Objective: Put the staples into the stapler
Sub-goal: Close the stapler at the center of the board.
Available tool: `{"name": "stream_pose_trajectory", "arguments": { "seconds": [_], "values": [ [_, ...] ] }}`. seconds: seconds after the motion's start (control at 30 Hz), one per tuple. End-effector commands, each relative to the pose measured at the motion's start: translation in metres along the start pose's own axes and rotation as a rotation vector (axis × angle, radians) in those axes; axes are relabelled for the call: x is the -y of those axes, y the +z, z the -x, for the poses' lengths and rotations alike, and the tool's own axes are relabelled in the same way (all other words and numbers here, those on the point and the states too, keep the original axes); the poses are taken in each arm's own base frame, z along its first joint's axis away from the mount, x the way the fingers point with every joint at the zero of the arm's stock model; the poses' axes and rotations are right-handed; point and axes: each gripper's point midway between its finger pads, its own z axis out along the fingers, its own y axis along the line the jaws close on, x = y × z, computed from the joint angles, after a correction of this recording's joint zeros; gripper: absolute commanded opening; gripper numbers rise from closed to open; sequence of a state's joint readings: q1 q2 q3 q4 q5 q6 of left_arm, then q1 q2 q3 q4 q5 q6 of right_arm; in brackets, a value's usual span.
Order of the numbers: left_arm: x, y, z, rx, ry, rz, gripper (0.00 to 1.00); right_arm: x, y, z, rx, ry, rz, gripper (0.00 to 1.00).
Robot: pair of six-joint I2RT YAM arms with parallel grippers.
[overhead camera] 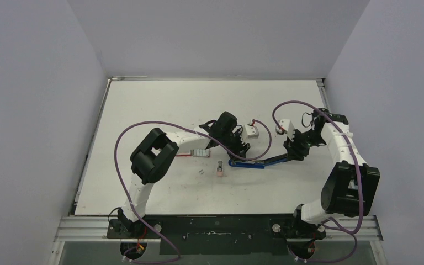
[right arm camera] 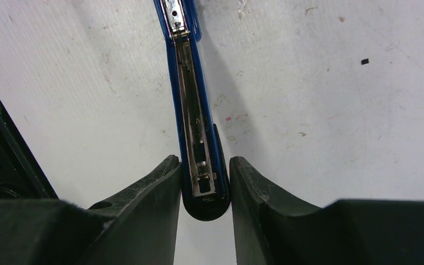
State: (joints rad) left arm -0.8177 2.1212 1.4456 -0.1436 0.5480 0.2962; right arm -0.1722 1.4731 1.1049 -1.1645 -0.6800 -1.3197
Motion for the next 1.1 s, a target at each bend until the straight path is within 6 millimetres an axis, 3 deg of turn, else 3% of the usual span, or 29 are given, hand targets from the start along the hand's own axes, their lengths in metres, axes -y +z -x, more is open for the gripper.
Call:
{"name": "stream_pose_trajectory", "arguments": {
  "seconds": [0.0, 0.3, 0.7, 1.07],
  "values": [
    [0.004, 0.003, -0.031, -0.086, -0.006, 0.021, 0.50, 0.006, -0.009, 0.046, 0.130, -0.028, -0.042, 0.14],
    [0.005, 0.001, -0.035, -0.095, -0.001, 0.031, 0.50, 0.004, -0.006, 0.077, 0.115, -0.070, -0.056, 0.15],
    [0.008, -0.001, -0.037, -0.093, 0.001, 0.029, 0.50, -0.007, 0.013, 0.110, 0.126, -0.109, -0.039, 0.16],
    [0.007, -0.006, -0.032, -0.040, -0.026, 0.013, 0.49, -0.018, 0.033, 0.122, 0.190, -0.100, 0.024, 0.16]
  ]
}}
